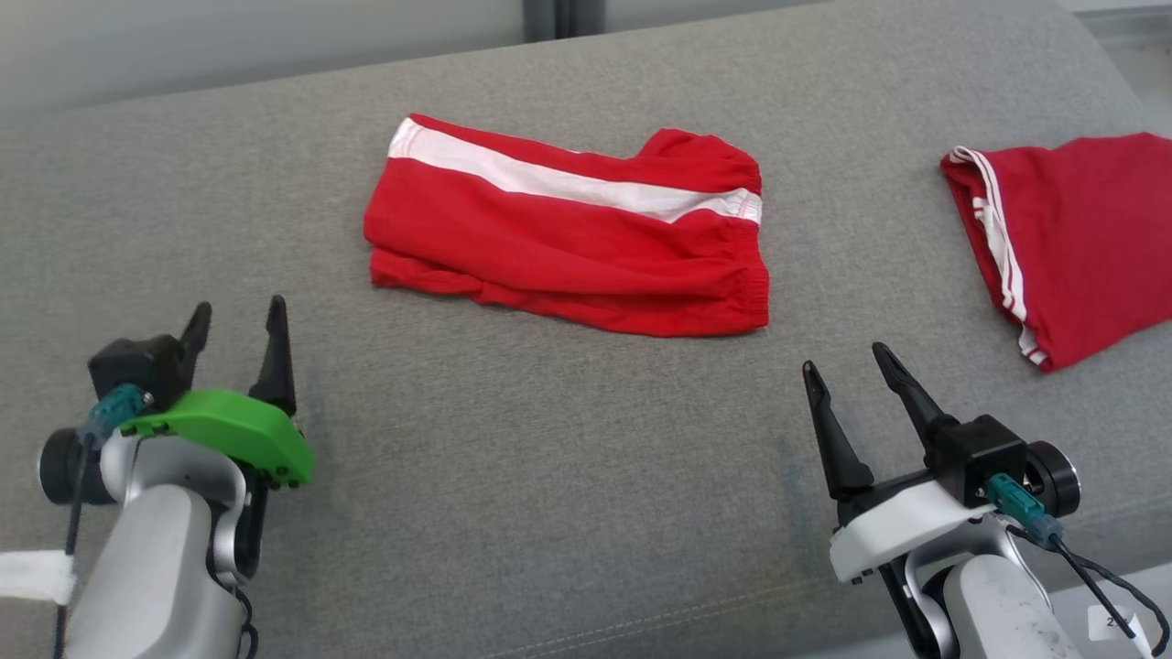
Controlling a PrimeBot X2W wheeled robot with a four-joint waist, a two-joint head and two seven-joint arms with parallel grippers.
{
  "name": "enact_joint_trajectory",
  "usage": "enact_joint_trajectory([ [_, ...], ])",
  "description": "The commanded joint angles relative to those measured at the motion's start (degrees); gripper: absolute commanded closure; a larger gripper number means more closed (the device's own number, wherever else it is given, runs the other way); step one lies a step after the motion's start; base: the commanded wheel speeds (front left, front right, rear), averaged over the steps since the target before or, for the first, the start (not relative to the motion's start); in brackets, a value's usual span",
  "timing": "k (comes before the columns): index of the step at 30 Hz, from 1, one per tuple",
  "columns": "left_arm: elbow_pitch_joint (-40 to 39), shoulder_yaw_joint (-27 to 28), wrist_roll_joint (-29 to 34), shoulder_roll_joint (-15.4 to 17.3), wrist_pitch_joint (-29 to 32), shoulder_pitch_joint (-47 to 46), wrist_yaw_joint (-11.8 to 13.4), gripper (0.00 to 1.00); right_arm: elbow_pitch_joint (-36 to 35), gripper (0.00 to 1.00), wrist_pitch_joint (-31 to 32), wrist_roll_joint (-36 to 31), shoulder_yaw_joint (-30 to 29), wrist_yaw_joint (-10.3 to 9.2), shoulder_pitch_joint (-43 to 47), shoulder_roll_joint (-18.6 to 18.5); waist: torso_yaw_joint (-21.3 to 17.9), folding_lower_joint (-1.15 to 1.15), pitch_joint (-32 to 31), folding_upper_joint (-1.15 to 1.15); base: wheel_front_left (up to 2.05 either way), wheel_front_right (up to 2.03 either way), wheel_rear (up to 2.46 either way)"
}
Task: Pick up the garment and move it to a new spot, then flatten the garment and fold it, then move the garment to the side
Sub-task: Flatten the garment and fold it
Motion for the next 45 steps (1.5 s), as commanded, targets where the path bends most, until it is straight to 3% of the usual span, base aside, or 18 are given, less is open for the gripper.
enact_joint_trajectory([
  [1, 0.7, 0.2, -0.2, 0.9, 0.3, -1.9, -0.1, 0.0, -0.4, 0.0, -0.6, 0.3, 0.2, -0.06, -0.8, 0.0, -4.4, 0.0, 4.3, 0.0, 0.0, 0.0, 0.0],
  [15, 9.1, 0.5, -2.0, 2.1, 6.5, -15.0, -0.5, 0.0, 1.3, 0.0, -3.3, 2.6, 2.7, -0.06, -3.5, 0.0, -11.3, 0.0, 11.5, 0.0, 0.0, 0.0, 0.0],
  [28, 14.7, -1.2, -1.2, 2.0, 10.4, -17.6, 1.5, 0.0, 2.1, 0.0, -4.0, 2.7, 2.8, -0.06, -4.3, -0.1, -11.8, 0.0, 13.2, 0.0, 0.0, 0.0, 0.0],
  [29, 14.8, -1.6, -1.0, 1.9, 10.6, -17.6, 1.3, 0.06, 2.2, 0.0, -4.1, 2.6, 2.6, -0.06, -4.4, 0.0, -11.6, 0.0, 13.2, 0.0, 0.0, 0.0, 0.0],
  [32, 15.0, -2.8, -0.6, 1.3, 10.7, -17.2, 0.8, 1.0, 2.5, 0.0, -4.2, 2.4, 2.3, -0.06, -4.7, 0.0, -10.8, 0.0, 12.9, 0.0, 0.0, 0.0, 0.0],
  [38, 15.4, -3.6, -1.1, 0.3, 9.5, -15.3, 0.2, 1.0, 3.0, 0.0, -4.3, 2.0, 2.7, -0.06, -5.0, -0.1, -9.5, 0.0, 11.9, 0.0, 0.0, 0.0, 0.0],
  [45, 14.1, -3.0, -2.5, -1.8, 5.7, -12.6, 1.4, 1.0, 3.5, 0.0, -4.3, 1.1, 2.4, -0.06, -4.5, -0.1, -7.5, 0.0, 9.1, 0.0, 0.0, 0.0, 0.0],
])
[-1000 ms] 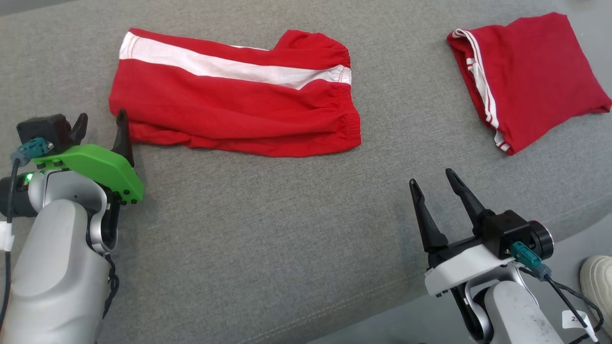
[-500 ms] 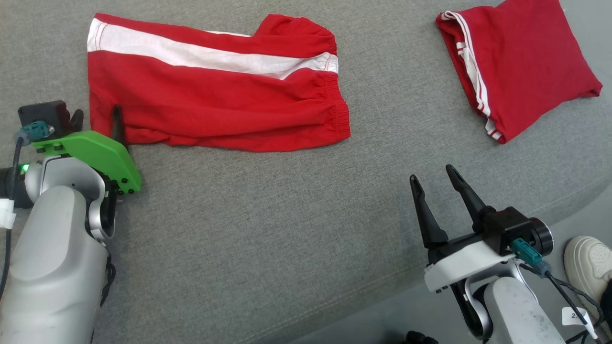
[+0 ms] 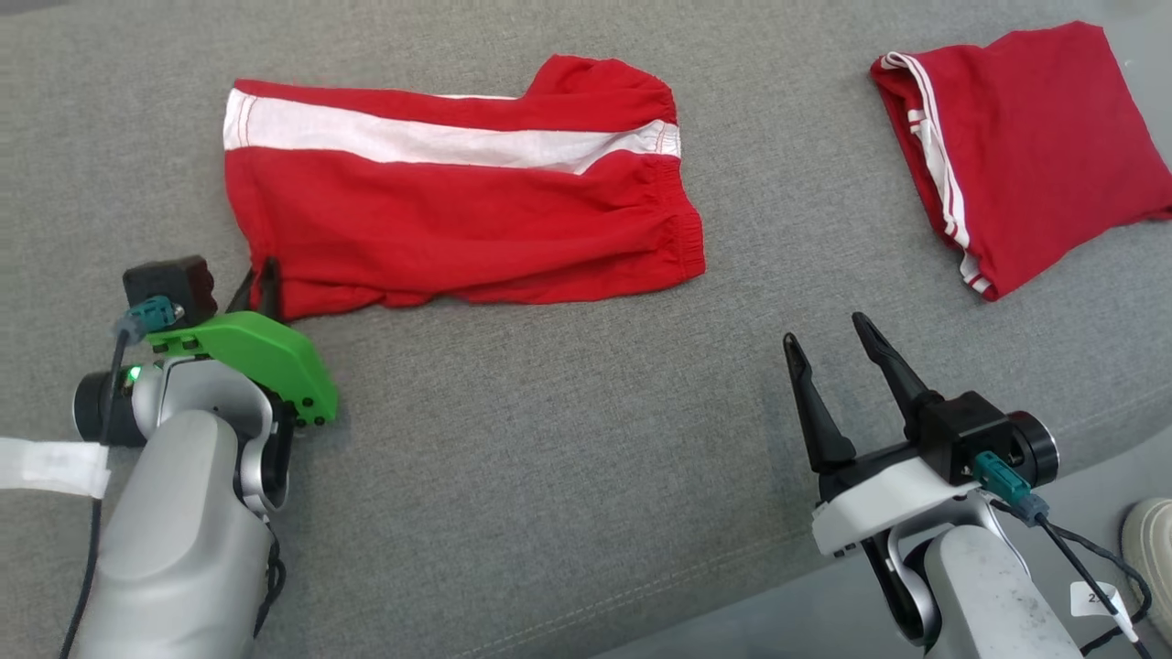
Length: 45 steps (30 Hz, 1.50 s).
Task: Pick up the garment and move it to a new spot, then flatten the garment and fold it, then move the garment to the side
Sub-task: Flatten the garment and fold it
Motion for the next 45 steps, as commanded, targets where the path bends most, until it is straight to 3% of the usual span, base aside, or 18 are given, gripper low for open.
enact_joint_trajectory([
  [1, -0.3, 0.0, -0.6, -0.4, -0.6, 1.8, 0.6, 1.0, 0.1, 0.0, -0.4, -0.5, -0.2, -0.06, 0.4, -0.1, 1.3, 0.0, -1.8, 0.0, 0.0, 0.0, 0.0],
  [15, -4.7, -0.5, -1.9, -2.3, -1.6, 12.7, 3.3, 1.0, 0.2, 0.0, 1.9, -1.9, -1.3, -0.06, 2.9, -0.1, 4.7, 0.0, -8.7, 0.0, 0.0, 0.0, 0.0],
  [16, -5.0, -0.4, -2.2, -2.3, -1.8, 13.2, 3.5, 0.95, 0.1, 0.0, 2.0, -1.9, -1.3, -0.06, 3.2, -0.1, 4.8, 0.0, -8.9, 0.0, 0.0, 0.0, 0.0],
  [17, -5.1, -0.5, -2.2, -2.3, -2.0, 13.6, 3.4, 0.53, 0.0, 0.0, 2.0, -2.0, -1.2, -0.06, 3.4, -0.1, 4.9, 0.0, -9.0, 0.0, 0.0, 0.0, 0.0],
  [18, -5.2, -0.6, -2.3, -2.4, -1.9, 14.0, 3.3, 0.0, 0.0, 0.0, 2.1, -2.0, -1.2, -0.06, 3.5, -0.1, 5.0, 0.0, -9.2, 0.0, 0.0, 0.0, 0.0],
  [22, -5.5, -1.5, -1.6, -2.0, -2.8, 14.5, 2.6, 0.0, -0.3, 0.0, 2.5, -2.1, -1.1, -0.06, 3.7, -0.1, 5.6, 0.0, -10.0, 0.0, 0.0, 0.0, 0.0],
  [32, -9.4, -0.3, -0.5, -2.8, -14.6, 19.0, 2.9, 0.0, 0.5, 0.0, 4.8, -2.0, -3.6, -0.06, 5.2, -0.1, 9.8, 0.0, -14.3, 0.0, 0.0, 0.0, 0.0],
  [45, -25.6, 3.4, 5.0, -5.2, -16.0, 31.5, -0.6, 0.0, 0.5, 0.0, 9.1, -1.4, -8.2, -0.06, 8.7, -0.1, 16.6, 0.0, -21.0, 0.0, 0.0, 0.0, 0.0],
])
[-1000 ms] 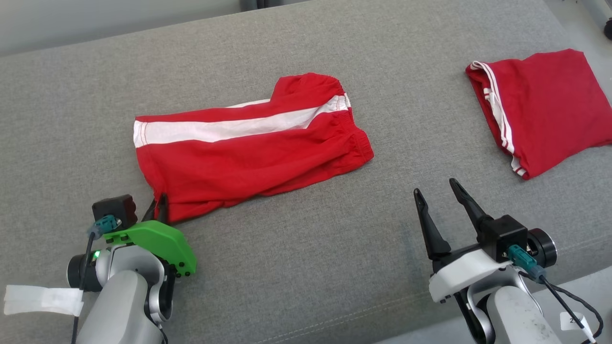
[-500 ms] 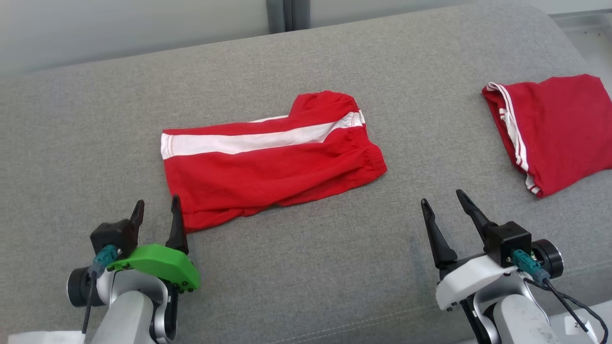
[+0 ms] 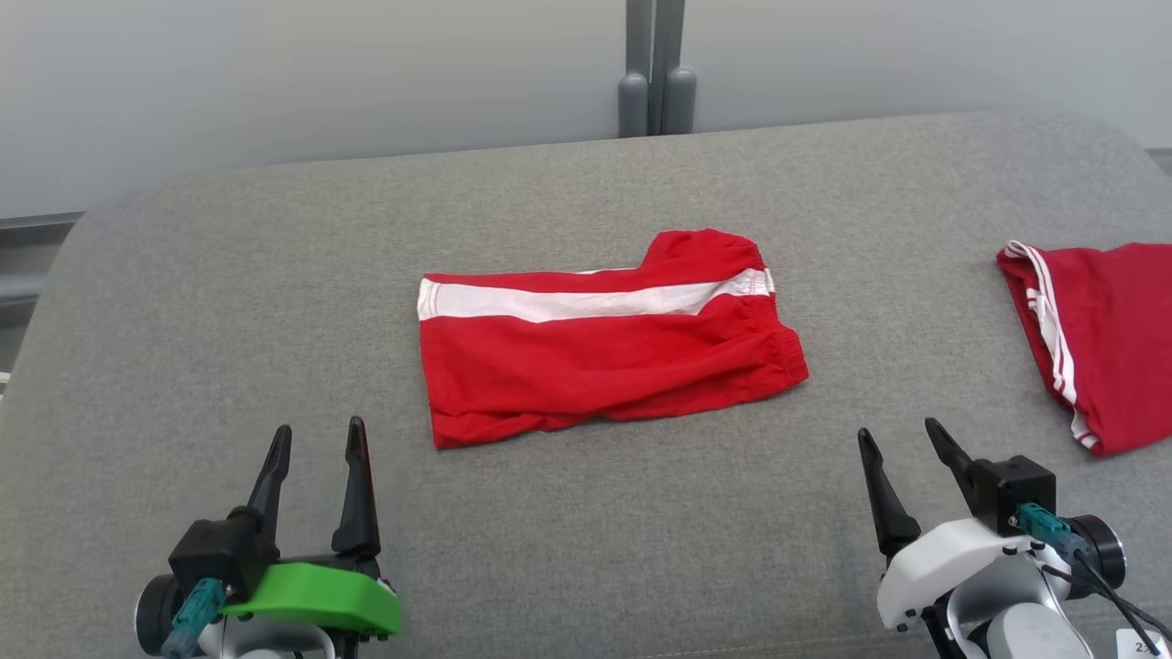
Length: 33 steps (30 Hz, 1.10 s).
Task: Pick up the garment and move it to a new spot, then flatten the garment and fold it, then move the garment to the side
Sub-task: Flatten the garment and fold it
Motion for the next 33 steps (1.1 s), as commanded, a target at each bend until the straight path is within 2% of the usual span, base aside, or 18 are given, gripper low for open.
enact_joint_trajectory([
  [1, -1.0, 0.5, 0.7, 0.0, -0.1, 1.3, -0.4, 0.0, 0.0, 0.0, 0.4, 0.1, -0.2, -0.06, 1.1, -0.1, 2.8, 0.0, -2.6, 0.0, 0.0, 0.0, 0.0],
  [7, -3.2, 2.6, 2.6, -0.7, -0.1, 5.5, -1.4, 0.0, -0.7, 0.0, 0.9, -1.0, -1.4, -0.06, 2.8, -0.1, 4.5, 0.0, -3.8, 0.0, 0.0, 0.0, 0.0],
  [16, -0.4, 5.4, 3.0, 0.3, -0.1, 8.9, -0.7, 0.0, 0.6, 0.0, 0.9, -1.9, 0.4, -0.07, 1.6, -0.1, 5.8, 0.0, -4.7, 0.0, 0.0, 0.0, 0.0],
  [33, 2.3, 5.7, 1.5, 0.7, -0.1, 7.6, -1.0, 0.0, 1.0, 0.0, 0.6, -2.7, -1.2, -0.07, 3.4, -0.1, 5.9, 0.0, -4.5, 0.0, 0.0, 0.0, 0.0],
])
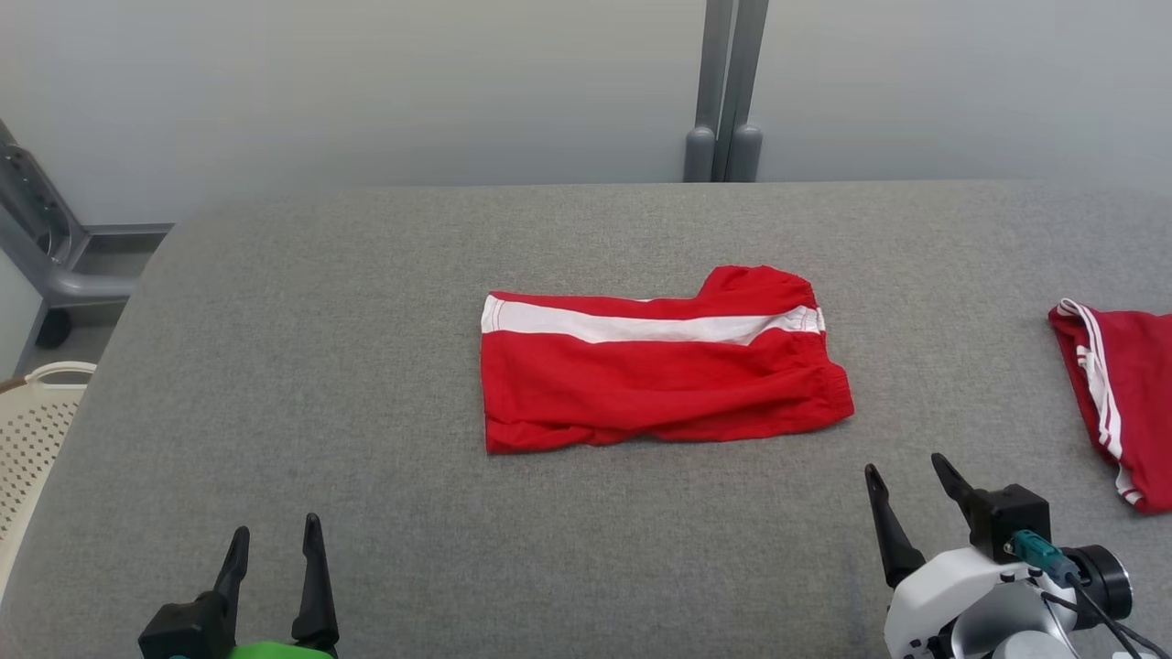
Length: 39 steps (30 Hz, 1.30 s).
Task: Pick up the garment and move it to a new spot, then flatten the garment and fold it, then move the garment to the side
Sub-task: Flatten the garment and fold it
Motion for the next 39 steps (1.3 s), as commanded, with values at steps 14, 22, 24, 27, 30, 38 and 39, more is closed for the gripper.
enact_joint_trajectory([
  [14, -0.4, -0.7, -0.5, 0.3, 0.0, -1.3, 0.0, 0.0, 1.6, 0.0, 11.4, 3.2, 5.5, -0.07, -9.8, -1.8, -2.1, 0.0, 1.8, 0.0, 0.0, 0.0, 0.0],
  [22, -1.1, -1.9, -0.4, 0.3, 0.5, -3.4, -0.6, 0.0, 7.6, 0.0, 33.5, 10.3, -1.6, -0.04, -25.7, -3.6, -1.0, 0.0, 6.3, 0.0, 0.0, 0.0, 0.0],
  [24, -0.9, -2.4, -0.2, 0.3, 0.5, -4.6, -0.9, 0.0, 9.8, 0.0, 37.7, 10.3, -4.0, -0.04, -29.3, -3.7, -0.1, 0.0, 8.0, 0.0, 0.0, 0.0, 0.0],
  [27, -0.5, -2.8, -0.1, 0.2, 0.4, -6.1, -1.3, 0.0, 13.3, 0.0, 42.5, 9.3, -7.4, -0.03, -34.1, -3.6, 1.2, 0.0, 10.5, 0.0, 0.0, 0.0, 0.0],
  [30, -0.2, -3.0, 0.1, 0.3, 0.3, -7.5, -1.5, 0.0, 15.8, 0.0, 45.5, 7.3, -9.7, -0.04, -38.5, -3.5, 2.4, 0.0, 12.9, 0.0, 0.0, 0.0, 0.0],
  [38, 0.3, -3.8, 0.2, 0.1, 0.0, -10.4, -2.5, 0.0, 21.7, 0.0, 49.1, 3.2, -13.3, -0.03, -46.0, -3.1, 4.8, 0.0, 17.9, 0.0, 0.0, 0.0, 0.0],
  [39, 0.5, -3.9, 0.3, 0.0, 0.0, -10.8, -2.6, 0.0, 22.2, 0.0, 49.1, 2.8, -13.7, -0.04, -46.6, -3.0, 5.0, 0.0, 18.3, 0.0, 0.0, 0.0, 0.0],
])
